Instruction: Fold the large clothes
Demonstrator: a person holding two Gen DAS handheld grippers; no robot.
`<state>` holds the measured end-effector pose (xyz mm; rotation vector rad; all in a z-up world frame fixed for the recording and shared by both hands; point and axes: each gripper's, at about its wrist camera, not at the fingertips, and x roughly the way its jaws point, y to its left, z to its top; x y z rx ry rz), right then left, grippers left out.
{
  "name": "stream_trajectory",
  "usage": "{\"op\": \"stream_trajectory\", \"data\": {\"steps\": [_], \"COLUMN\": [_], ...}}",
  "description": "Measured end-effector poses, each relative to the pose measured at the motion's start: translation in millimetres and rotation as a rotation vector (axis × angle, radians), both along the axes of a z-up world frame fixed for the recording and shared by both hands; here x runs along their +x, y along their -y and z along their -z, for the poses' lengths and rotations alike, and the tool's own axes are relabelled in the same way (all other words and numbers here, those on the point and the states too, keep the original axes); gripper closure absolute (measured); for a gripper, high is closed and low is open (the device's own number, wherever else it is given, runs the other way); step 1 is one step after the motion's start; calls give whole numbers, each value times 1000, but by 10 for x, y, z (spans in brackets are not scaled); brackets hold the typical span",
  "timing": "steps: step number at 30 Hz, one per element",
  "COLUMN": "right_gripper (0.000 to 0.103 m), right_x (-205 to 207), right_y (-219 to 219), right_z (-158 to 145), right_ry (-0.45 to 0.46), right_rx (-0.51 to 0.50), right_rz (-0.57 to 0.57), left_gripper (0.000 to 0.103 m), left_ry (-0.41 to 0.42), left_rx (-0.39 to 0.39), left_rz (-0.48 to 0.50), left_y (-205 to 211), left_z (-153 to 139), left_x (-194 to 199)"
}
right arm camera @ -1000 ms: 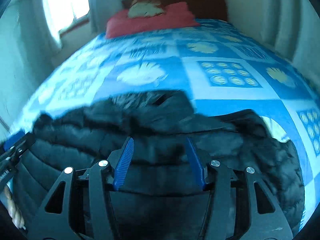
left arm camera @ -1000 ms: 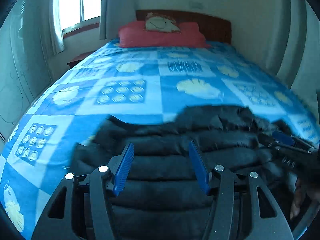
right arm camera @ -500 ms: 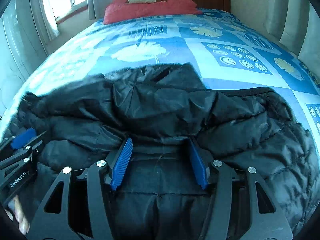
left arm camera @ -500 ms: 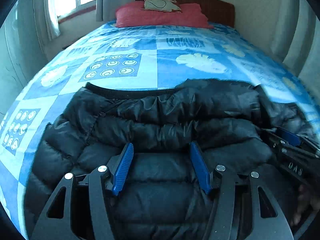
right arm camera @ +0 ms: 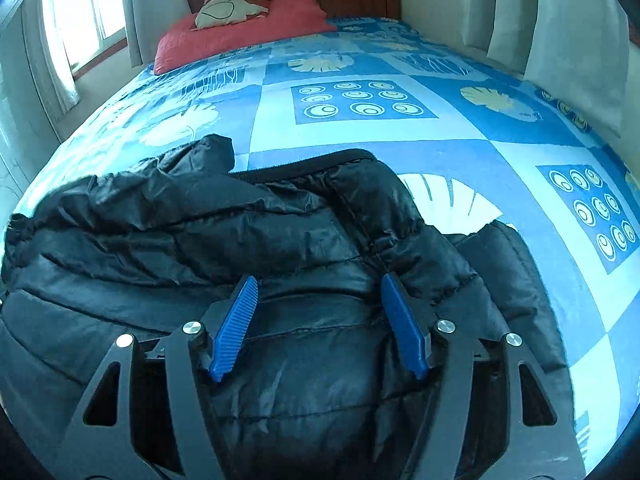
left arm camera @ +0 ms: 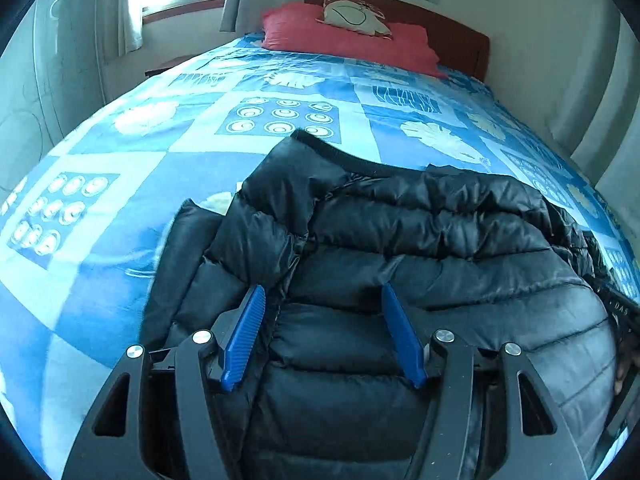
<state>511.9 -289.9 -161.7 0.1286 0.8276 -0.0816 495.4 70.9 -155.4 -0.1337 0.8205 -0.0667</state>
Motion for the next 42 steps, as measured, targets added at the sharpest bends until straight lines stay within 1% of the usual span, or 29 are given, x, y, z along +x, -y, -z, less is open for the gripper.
{"op": "stream_trajectory", "data": {"steps": [1, 2, 3, 5, 7, 8, 9, 11, 12, 14, 16, 18, 20, 21, 22, 23, 24, 26, 28, 29, 30, 31, 32, 33, 35, 36, 38, 41, 42], "right_gripper": [38, 38, 38, 38, 36, 32, 31, 28, 27, 23, 23, 23, 23, 23, 23, 23, 23, 22, 18, 17, 17, 20, 34, 38, 51, 54, 66, 77, 78], "right_x": [3, 5, 14, 18, 2, -33, -106, -285, -427, -674, -989, -1276, -1488, -1605, -1678, -1750, -1790, -1824, -1812, -1800, -1785, -1776, -1764, -1771, -1801, -1823, -1841, -1899, -1928], "right_y": [-2, 7, 5, -12, -22, -26, -20, 16, 63, 187, 371, 522, 637, 720, 781, 861, 908, 965, 944, 902, 865, 792, 761, 745, 712, 702, 697, 633, 627], "right_z": [13, 17, 16, -13, -87, -139, -214, -352, -434, -518, -535, -485, -410, -349, -290, -187, -119, -44, -19, -7, -5, 0, 8, 23, 21, 12, -15, -112, -142], "right_ry": [7, 8, 7, 1, -6, -9, -7, 15, 28, 33, 3, -35, -58, -70, -78, -96, -103, -97, -89, -87, -85, -77, -74, -74, -58, -49, -34, -10, -2], "right_rx": [0, 0, -1, -14, -19, -16, -14, -25, -33, -15, 17, 32, 39, 62, 94, 164, 222, 307, 314, 297, 281, 253, 257, 268, 287, 291, 285, 258, 259], "right_rz": [3, 4, 5, 4, -5, -12, -18, -24, -24, -11, 12, 30, 62, 85, 99, 108, 118, 149, 168, 177, 180, 174, 158, 163, 165, 160, 147, 126, 126], "left_gripper": [42, 41, 41, 41, 42, 42, 42, 39, 37, 29, 28, 28, 28, 27, 26, 26, 26, 24, 19, 16, 16, 16, 17, 21, 39, 45, 64, 77, 78], "left_ry": [8, 11, 11, 10, -1, -19, -42, -52, -40, 6, 8, -6, -31, -39, -62, -88, -108, -133, -146, -149, -144, -132, -120, -111, -104, -98, -80, -45, -34], "left_rx": [-21, -17, -1, 56, 58, 54, 56, 62, 69, 80, 64, 22, -46, -71, -116, -143, -152, -180, -231, -249, -250, -253, -246, -229, -213, -217, -207, -152, -137], "left_rz": [-4, -8, -11, -15, -7, -1, 1, 4, 1, -23, -41, -62, -94, -104, -111, -113, -118, -139, -156, -164, -179, -188, -189, -198, -204, -203, -208, -182, -173], "left_y": [-26, -20, 3, 83, 78, 56, 38, -8, -49, -173, -303, -424, -564, -598, -655, -679, -686, -697, -691, -679, -668, -636, -592, -543, -484, -458, -412, -323, -304], "left_z": [39, 61, 63, 39, -12, -63, -128, -242, -319, -460, -498, -470, -383, -346, -270, -193, -142, -20, 43, 64, 72, 71, 69, 73, 64, 52, 0, -102, -134], "left_x": [12, 30, 42, 55, 50, 39, 9, -91, -188, -483, -775, -1039, -1332, -1411, -1519, -1586, -1622, -1705, -1712, -1692, -1678, -1657, -1635, -1623, -1621, -1649, -1697, -1743, -1764]}}
